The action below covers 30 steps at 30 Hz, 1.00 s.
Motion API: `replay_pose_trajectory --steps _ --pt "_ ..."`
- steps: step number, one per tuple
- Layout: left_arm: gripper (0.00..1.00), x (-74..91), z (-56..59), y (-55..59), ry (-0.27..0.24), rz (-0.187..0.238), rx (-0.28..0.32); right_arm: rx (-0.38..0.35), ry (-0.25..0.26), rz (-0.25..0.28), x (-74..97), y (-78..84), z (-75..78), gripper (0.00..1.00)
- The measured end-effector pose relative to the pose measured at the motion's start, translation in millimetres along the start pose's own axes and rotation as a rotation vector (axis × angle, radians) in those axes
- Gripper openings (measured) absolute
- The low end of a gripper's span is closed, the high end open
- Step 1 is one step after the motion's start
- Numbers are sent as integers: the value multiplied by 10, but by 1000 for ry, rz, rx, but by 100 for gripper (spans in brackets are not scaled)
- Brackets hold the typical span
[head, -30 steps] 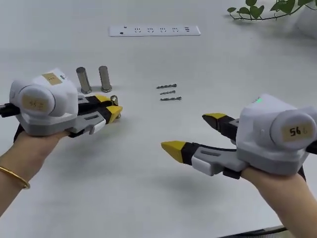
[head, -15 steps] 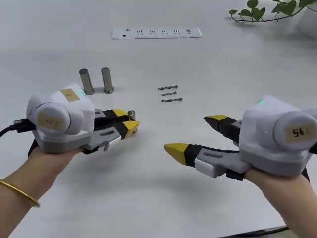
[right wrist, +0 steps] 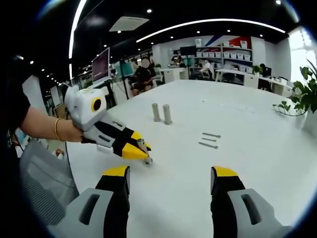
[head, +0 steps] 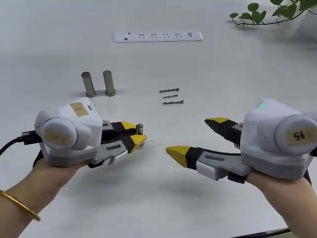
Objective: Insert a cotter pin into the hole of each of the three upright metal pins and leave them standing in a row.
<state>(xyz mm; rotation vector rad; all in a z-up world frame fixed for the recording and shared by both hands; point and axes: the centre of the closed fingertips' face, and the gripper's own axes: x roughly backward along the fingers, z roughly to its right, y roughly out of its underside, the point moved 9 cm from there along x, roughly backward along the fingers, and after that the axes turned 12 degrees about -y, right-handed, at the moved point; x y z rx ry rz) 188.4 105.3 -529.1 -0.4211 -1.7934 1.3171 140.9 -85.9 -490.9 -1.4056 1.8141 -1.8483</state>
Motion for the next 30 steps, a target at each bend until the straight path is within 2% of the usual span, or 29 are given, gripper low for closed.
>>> replay_pose_trajectory --steps 9,10,19,30 --pt "6 -9 28 72 15 -30 -32 -3 1 -2 9 8 0 63" --pt "6 -7 25 67 15 -18 -31 -2 2 -2 10 9 2 62" --pt "6 1 -6 82 24 -18 -30 -6 -1 -2 9 5 20 61" --pt "6 -4 4 82 33 -33 14 -8 -8 -15 -2 18 12 61"
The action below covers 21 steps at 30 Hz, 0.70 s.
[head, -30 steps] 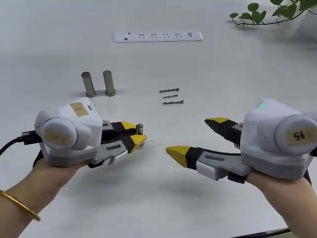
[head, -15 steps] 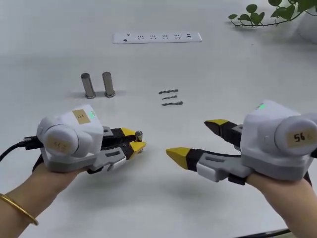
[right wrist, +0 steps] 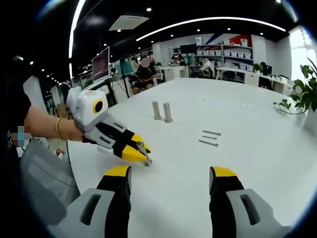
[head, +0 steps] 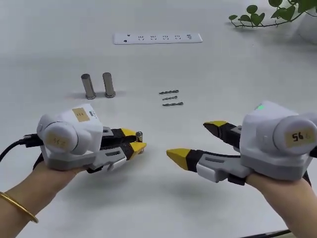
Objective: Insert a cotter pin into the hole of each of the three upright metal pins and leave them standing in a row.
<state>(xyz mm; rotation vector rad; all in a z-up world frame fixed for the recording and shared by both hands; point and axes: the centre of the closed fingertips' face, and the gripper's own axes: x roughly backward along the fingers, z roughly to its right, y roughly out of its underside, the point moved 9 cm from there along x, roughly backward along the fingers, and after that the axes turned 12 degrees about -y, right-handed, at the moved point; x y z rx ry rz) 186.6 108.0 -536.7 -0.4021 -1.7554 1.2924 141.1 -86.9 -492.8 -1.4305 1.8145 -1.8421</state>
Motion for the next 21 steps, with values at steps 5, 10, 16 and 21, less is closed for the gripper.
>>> replay_pose_trajectory --steps 5,10,16,21 --pt "12 -14 11 20 -4 -17 18 -8 0 -5 6 6 7 61" --pt "20 -9 -1 4 -26 -15 40 -13 -18 -18 4 0 11 58" --pt "30 117 -31 -76 -99 -29 157 88 -84 -72 -1 -134 79 45" --pt "32 231 -20 -125 -139 -14 172 158 -100 -116 -62 -250 247 41"
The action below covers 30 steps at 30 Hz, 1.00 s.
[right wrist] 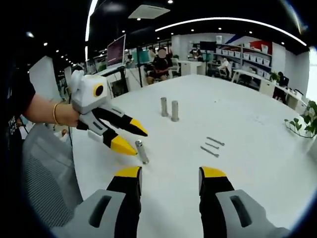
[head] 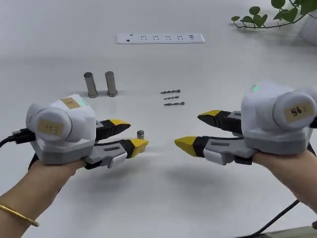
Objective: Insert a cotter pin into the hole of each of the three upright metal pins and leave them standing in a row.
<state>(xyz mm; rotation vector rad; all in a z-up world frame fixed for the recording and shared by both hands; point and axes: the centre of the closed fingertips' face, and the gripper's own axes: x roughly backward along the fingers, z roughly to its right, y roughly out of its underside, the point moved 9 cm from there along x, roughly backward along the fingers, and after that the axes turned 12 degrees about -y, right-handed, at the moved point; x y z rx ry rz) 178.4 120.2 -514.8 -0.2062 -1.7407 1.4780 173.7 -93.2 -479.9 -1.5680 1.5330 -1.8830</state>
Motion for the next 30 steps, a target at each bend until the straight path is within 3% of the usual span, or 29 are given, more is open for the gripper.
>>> replay_pose_trajectory --steps 3,9,13,17,23,30 --pt "36 66 1 -37 -28 14 25 23 -10 -21 -18 -83 124 37" --pt "41 164 -2 -72 -85 21 93 82 -59 -124 -117 -244 333 22" --pt "43 225 21 -87 -114 28 92 143 -61 -196 -196 -307 501 21" --pt "44 270 24 -71 -134 24 130 205 -57 -284 -284 -354 717 19" --pt "49 299 27 -53 -165 20 130 220 -68 -323 -430 -394 895 18" --pt "53 302 60 -78 -161 37 88 236 -90 -366 -639 -346 1077 15"
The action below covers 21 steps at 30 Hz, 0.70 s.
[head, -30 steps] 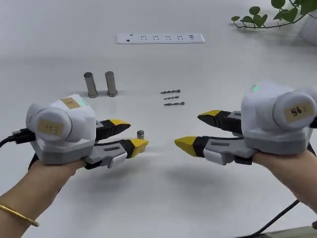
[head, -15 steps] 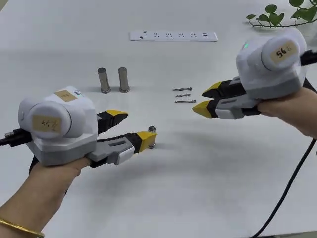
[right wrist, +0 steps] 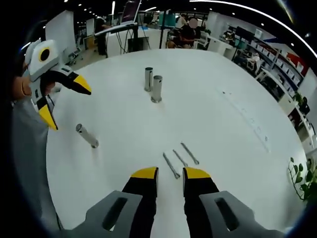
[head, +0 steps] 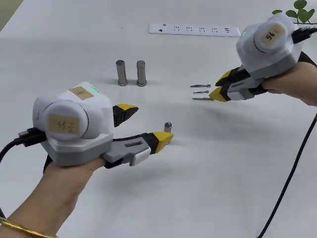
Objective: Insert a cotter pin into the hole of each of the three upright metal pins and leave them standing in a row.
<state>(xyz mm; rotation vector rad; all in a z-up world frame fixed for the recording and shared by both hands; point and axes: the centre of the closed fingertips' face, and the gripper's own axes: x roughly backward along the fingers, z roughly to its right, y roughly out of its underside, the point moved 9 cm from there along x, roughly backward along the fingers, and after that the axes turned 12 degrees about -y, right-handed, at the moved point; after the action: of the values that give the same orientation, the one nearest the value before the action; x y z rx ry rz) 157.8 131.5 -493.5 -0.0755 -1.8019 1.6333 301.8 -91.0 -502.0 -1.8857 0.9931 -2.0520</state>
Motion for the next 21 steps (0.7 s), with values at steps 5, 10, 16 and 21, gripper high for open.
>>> replay_pose_trajectory --steps 5,10,16,21 --pt "55 12 -11 22 -6 -14 -13 13 -9 -26 -92 -11 80 14" --pt "56 20 -41 24 -11 -18 -7 15 -22 -45 -162 -33 154 13" --pt "56 30 -56 19 -6 -13 -15 26 -52 -77 -255 -48 265 11" --pt "56 42 -84 31 -15 -19 -15 45 -69 -103 -310 -48 325 10"
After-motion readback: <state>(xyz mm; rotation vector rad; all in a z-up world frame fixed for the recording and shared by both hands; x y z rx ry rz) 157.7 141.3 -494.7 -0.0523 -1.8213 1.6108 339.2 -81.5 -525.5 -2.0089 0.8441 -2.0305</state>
